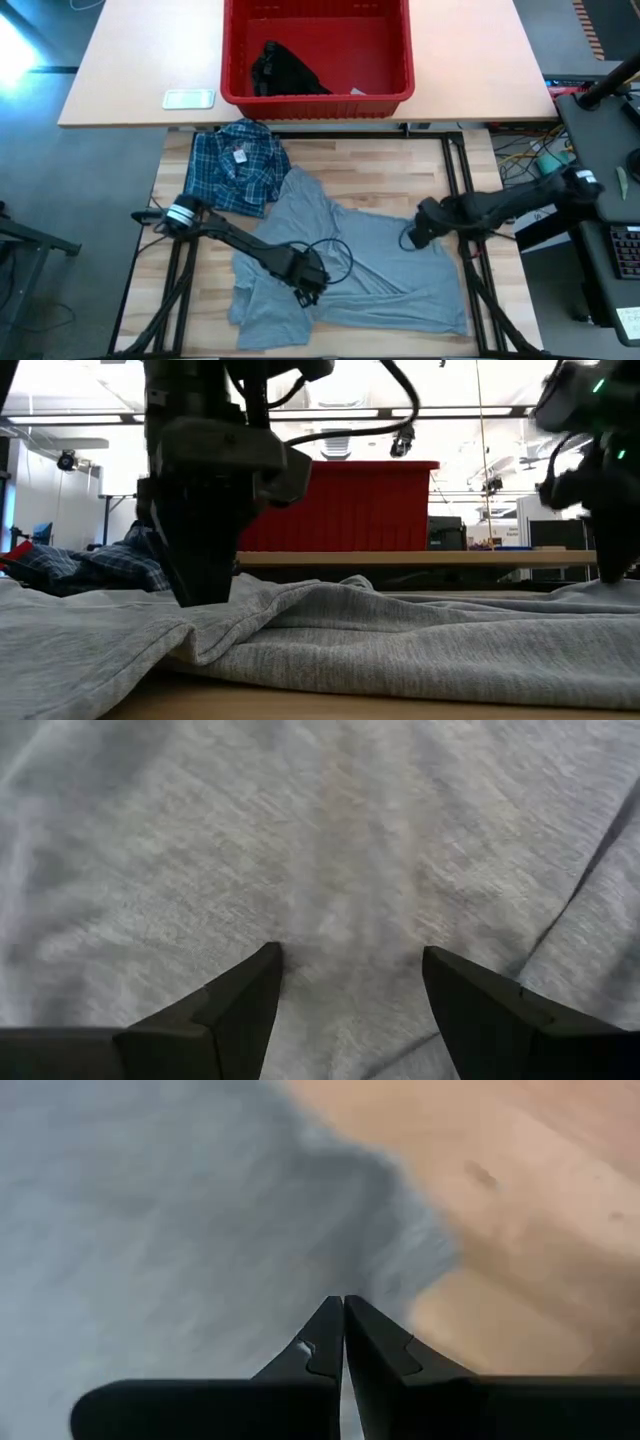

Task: Fold Laundry from Bin
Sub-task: Fold the gray shirt

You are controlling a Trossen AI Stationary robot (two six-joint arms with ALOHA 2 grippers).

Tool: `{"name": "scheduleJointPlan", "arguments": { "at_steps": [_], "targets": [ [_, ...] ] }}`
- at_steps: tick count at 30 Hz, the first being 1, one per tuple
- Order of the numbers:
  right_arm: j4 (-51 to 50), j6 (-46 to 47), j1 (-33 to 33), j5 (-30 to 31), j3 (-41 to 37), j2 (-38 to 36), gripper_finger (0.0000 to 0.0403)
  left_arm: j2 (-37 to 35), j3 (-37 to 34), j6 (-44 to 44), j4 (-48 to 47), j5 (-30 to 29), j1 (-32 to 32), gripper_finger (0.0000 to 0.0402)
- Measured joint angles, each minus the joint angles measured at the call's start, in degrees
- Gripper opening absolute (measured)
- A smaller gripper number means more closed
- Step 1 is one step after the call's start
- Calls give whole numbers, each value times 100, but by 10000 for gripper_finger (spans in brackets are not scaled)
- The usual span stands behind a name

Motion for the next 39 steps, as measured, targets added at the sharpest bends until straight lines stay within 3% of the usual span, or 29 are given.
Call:
{"name": "scheduleJointPlan", "arguments": {
  "at_steps": [6,10,14,19,23,28,32,39],
  "targets": [
    [-3,-796,-1384,-28,-414,159,8,17,17,-238,-69,-29,12,231],
    [-11,-1346,-2095,115,-430,143,8,36,283,-198,-261,-345,37,231],
    [4,-1913,-2306,476,-197,151,8,68,493,-207,-343,-523,177,231],
    [-135,-2204,-2168,439,140,154,9,-203,884,-105,-290,-1396,222,231],
    [-345,-2513,-1679,881,511,151,9,-629,1083,85,-498,-1688,258,231],
    [155,-3094,-181,1829,1104,272,9,-1351,897,188,-1189,-1612,113,231],
    [1095,-3399,906,1974,1353,634,9,-1725,600,236,-1140,-922,-447,231],
    [2189,-2999,2063,2406,1710,1614,9,-1351,582,189,-535,-753,-1868,231]
  ]
}}
